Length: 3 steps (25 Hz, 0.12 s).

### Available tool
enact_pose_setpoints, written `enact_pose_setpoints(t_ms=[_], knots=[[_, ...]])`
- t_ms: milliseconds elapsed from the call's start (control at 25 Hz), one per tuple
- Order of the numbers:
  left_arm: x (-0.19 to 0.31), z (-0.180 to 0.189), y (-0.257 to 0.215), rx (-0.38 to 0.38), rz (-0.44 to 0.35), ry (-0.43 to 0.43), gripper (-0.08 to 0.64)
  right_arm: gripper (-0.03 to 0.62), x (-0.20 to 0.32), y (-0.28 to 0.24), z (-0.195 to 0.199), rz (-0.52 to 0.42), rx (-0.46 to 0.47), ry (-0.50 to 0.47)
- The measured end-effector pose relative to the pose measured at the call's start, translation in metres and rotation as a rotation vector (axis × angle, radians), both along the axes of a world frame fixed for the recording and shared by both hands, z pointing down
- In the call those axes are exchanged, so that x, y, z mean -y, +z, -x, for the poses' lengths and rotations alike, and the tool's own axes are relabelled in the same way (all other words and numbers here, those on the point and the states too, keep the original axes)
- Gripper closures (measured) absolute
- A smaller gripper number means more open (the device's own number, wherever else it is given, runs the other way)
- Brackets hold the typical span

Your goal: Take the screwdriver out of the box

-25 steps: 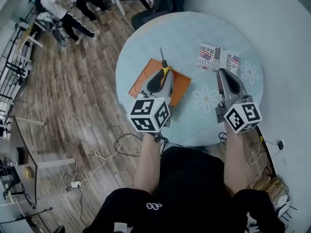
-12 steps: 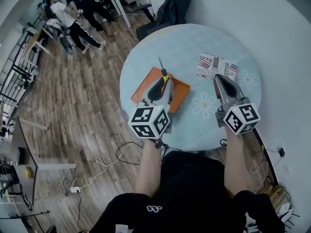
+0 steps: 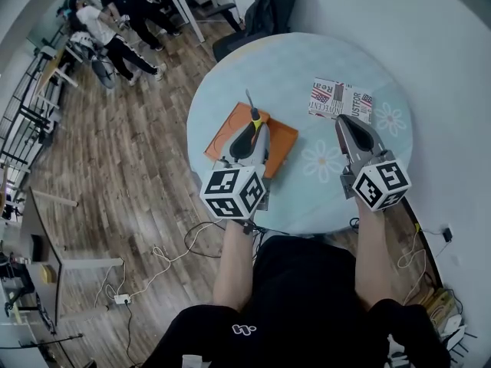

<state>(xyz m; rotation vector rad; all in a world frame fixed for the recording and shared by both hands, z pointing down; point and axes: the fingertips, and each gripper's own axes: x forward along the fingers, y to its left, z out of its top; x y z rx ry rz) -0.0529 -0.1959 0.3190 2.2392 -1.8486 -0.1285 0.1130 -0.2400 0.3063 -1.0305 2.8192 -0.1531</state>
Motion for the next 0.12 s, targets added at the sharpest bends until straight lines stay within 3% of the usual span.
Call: enact_pose_setpoints(t_ms=[120], knots=[[0.001, -0.007, 0.007, 0.003, 0.011, 0.01, 0.479, 0.583, 0.001, 0.0063, -0.0058, 0.008, 0.001, 0.007]])
